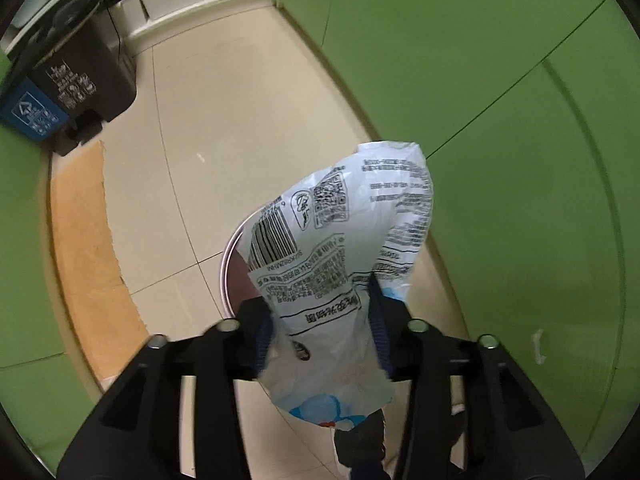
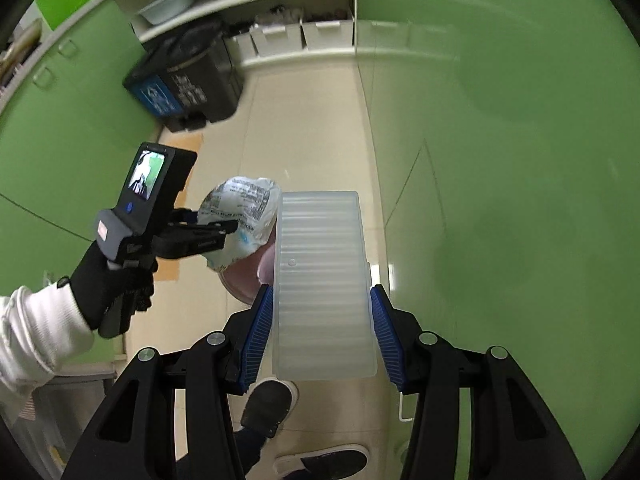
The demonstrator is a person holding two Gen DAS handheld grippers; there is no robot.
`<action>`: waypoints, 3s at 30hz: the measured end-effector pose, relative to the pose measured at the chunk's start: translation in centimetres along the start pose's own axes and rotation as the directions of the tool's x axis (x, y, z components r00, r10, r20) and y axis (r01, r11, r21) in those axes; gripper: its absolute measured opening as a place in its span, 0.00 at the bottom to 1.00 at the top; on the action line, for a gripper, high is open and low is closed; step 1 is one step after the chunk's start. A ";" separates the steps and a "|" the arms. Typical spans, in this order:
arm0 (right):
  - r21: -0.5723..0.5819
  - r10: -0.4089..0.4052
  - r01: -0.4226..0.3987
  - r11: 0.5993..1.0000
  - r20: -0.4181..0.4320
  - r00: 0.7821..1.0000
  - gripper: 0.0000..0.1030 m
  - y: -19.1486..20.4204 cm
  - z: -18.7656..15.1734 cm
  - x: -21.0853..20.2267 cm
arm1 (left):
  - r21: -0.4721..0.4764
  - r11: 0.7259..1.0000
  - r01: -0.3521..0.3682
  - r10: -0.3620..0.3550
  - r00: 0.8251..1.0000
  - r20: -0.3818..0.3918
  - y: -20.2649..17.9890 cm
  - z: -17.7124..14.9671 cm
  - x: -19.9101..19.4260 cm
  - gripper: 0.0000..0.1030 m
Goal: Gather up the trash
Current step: 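Carry the bag and tray to the pink wastebasket and release both, then move both open grippers back from the wastebasket to the counter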
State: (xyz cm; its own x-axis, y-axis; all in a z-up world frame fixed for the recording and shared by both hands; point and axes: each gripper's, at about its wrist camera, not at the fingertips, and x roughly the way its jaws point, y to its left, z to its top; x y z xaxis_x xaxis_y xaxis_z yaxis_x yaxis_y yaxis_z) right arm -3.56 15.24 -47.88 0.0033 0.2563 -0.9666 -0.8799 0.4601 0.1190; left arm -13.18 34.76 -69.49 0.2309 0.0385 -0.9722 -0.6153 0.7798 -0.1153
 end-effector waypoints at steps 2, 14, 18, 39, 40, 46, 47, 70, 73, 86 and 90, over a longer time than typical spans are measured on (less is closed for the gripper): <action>0.005 -0.003 0.003 1.000 -0.010 1.000 0.47 0.0 -0.1 1.2 | -0.012 1.000 0.010 -0.009 1.000 0.008 0.6 -0.4 1.3 0.83; -0.035 0.038 -0.038 0.999 -0.019 0.999 0.47 3.4 1.2 3.3 | -0.079 0.997 -0.025 0.028 0.999 0.028 4.4 -1.2 -2.1 0.97; -0.082 0.079 -0.081 0.993 -0.034 0.996 0.47 5.9 2.4 5.1 | -0.106 0.994 -0.034 0.038 0.999 0.038 5.6 -2.1 -5.5 0.97; -0.223 0.068 -0.079 0.972 -0.055 0.996 0.88 12.0 5.5 16.8 | -0.244 0.966 -0.084 0.107 0.991 0.082 12.5 -9.5 -14.6 0.97; -0.225 0.061 -0.074 0.972 -0.061 0.996 0.88 12.0 5.5 16.7 | -0.252 0.964 -0.088 0.112 0.990 0.081 12.6 -9.6 -14.7 0.97; -0.229 0.045 -0.058 0.972 -0.063 0.997 0.89 12.0 5.8 13.1 | -0.270 0.959 -0.092 0.113 0.992 0.063 11.8 -8.8 -16.4 0.97; -0.226 0.042 -0.055 0.973 -0.062 0.997 0.89 11.9 6.0 12.5 | -0.262 0.961 -0.091 0.111 0.992 0.064 11.2 -8.4 -17.1 0.97; 0.104 -0.037 0.012 0.995 0.241 0.970 0.94 3.9 5.9 -32.5 | 0.040 0.999 -0.033 0.021 0.961 0.275 -7.6 2.1 -50.2 0.97; 0.195 -0.122 0.057 0.979 0.338 0.933 0.94 1.0 4.1 -37.8 | 0.099 0.995 0.000 -0.031 0.951 0.307 -10.4 3.6 -53.5 0.97; 0.596 -0.449 0.197 0.779 0.310 0.838 0.94 -11.8 -6.3 -48.5 | 0.465 0.873 0.149 -0.318 0.896 0.311 -23.9 7.8 -59.0 0.97; 0.621 -0.447 0.196 0.759 0.278 0.850 0.94 -13.2 -7.7 -49.2 | 0.559 0.820 0.123 -0.332 0.898 0.289 -29.0 9.0 -58.3 0.97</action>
State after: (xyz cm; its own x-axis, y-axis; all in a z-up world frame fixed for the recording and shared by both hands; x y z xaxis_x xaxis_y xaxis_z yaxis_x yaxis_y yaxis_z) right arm 4.21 -10.00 -3.70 0.5285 0.2486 -0.8117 -0.3723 0.9272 0.0416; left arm -2.07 15.52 -7.61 0.6289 -0.0437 -0.7763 -0.0548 0.9934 -0.1003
